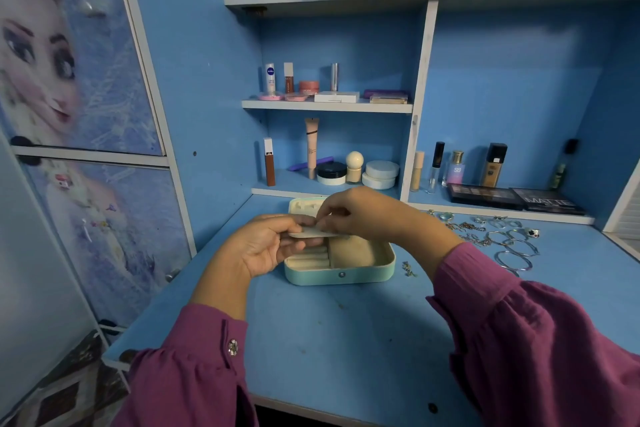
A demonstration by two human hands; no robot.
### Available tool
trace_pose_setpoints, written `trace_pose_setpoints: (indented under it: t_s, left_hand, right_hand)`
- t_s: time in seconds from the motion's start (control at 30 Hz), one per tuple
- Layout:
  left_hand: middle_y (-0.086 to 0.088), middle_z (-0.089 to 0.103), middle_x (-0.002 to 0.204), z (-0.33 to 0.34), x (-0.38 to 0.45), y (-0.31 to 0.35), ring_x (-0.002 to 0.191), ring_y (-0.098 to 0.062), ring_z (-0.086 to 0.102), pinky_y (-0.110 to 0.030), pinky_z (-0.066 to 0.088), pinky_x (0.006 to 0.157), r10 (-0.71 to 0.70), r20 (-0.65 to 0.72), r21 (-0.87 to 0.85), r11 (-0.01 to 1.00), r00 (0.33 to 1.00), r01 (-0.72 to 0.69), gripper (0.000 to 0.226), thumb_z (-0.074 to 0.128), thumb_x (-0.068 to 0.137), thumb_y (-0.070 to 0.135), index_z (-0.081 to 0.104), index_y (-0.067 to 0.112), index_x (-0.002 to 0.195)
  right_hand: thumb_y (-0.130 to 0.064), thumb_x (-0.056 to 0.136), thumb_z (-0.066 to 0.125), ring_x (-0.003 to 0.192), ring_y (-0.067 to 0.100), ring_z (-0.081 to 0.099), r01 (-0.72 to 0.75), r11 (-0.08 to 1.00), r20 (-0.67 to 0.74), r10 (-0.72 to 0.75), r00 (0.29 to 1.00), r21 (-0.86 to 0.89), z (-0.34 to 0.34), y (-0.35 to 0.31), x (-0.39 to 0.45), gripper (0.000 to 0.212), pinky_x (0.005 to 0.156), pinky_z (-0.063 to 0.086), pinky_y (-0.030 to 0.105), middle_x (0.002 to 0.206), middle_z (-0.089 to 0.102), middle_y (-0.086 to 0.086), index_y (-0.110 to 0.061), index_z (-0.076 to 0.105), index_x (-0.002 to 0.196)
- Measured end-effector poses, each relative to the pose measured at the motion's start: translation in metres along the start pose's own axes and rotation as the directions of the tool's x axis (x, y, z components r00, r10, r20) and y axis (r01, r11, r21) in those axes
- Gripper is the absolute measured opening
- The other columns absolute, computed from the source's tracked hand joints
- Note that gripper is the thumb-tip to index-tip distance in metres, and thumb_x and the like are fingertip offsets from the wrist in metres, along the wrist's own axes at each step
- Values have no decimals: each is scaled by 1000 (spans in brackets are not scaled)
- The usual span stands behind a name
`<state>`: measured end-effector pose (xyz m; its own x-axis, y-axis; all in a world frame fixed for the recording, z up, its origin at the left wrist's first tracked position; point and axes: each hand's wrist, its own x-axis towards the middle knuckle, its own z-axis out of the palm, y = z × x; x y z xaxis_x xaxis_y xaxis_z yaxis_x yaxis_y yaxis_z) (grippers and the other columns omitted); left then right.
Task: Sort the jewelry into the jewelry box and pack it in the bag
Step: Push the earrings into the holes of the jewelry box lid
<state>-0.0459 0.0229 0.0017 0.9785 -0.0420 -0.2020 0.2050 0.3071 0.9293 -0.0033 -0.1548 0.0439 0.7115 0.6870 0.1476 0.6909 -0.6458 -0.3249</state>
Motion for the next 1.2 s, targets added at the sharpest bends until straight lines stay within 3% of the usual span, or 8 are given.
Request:
trace_pose_setpoints:
  t_s: [0.13,0.33,0.6,0.7,0.87,1.0,1.1,1.2]
  left_hand:
    - [-17,72,94,-1,-1,2,78,-23,73,-17,54,49,2,5,-8,1000,1000,-2,22,48,93,4,66,2,104]
    - [-23,70,103,1,-4,4,80,-25,73,-19,56,49,-18,13,-22,1000,1000,18,26,55,93,21,66,8,113]
    - [-26,70,98,-5,-5,5,77,-25,73,-21,56,49,12,-22,43,999,1000,-12,47,41,94,52,65,15,112]
    - [-17,72,80,-8,-4,4,61,-18,69,-19,49,42,63,-114,185,982,991,-41,49,37,95,55,66,17,107]
    - [-4,49,60,-17,5,5,44,-9,36,-19,25,38,350,-303,301,918,887,-259,21,48,95,20,68,18,92]
    - [-1,52,79,-15,7,1,67,-9,44,-16,37,55,568,-91,474,747,818,-466,41,58,73,-9,66,25,94]
    - [7,59,91,-14,11,-6,82,-10,48,-23,43,80,608,5,573,649,794,-500,45,72,69,-6,66,30,93]
    - [22,64,85,-11,15,-9,80,-2,49,-26,45,79,634,7,606,612,773,-508,34,76,72,-1,67,28,84]
  right_hand:
    - [-39,84,66,90,9,57,40,999,-149,-39,988,-2,11,12,-19,30,82,47,28,95,63,-14,-33,61,113]
    - [-23,81,68,82,13,61,131,991,-459,-123,880,-13,39,32,-22,13,79,51,42,89,68,-8,-24,70,94]
    - [-23,82,68,88,18,63,76,993,-571,-10,821,93,49,29,-15,13,84,49,47,91,70,-6,-22,73,94]
    - [-24,84,67,92,18,63,40,994,-595,26,804,98,49,26,-15,13,88,46,45,93,70,-7,-22,73,96]
    - [-25,86,66,93,18,62,5,995,-626,58,778,98,50,24,-14,12,89,45,43,94,71,-6,-22,72,96]
    - [-19,85,67,93,20,63,-23,993,-661,92,745,112,51,21,-11,13,89,45,44,95,72,-4,-21,73,96]
    - [-17,85,67,94,21,63,-33,993,-676,100,730,110,51,19,-10,14,88,44,42,95,72,-3,-20,73,97]
    - [-16,84,67,94,21,62,-30,993,-682,97,725,110,51,20,-10,14,88,43,40,94,72,-3,-20,73,96]
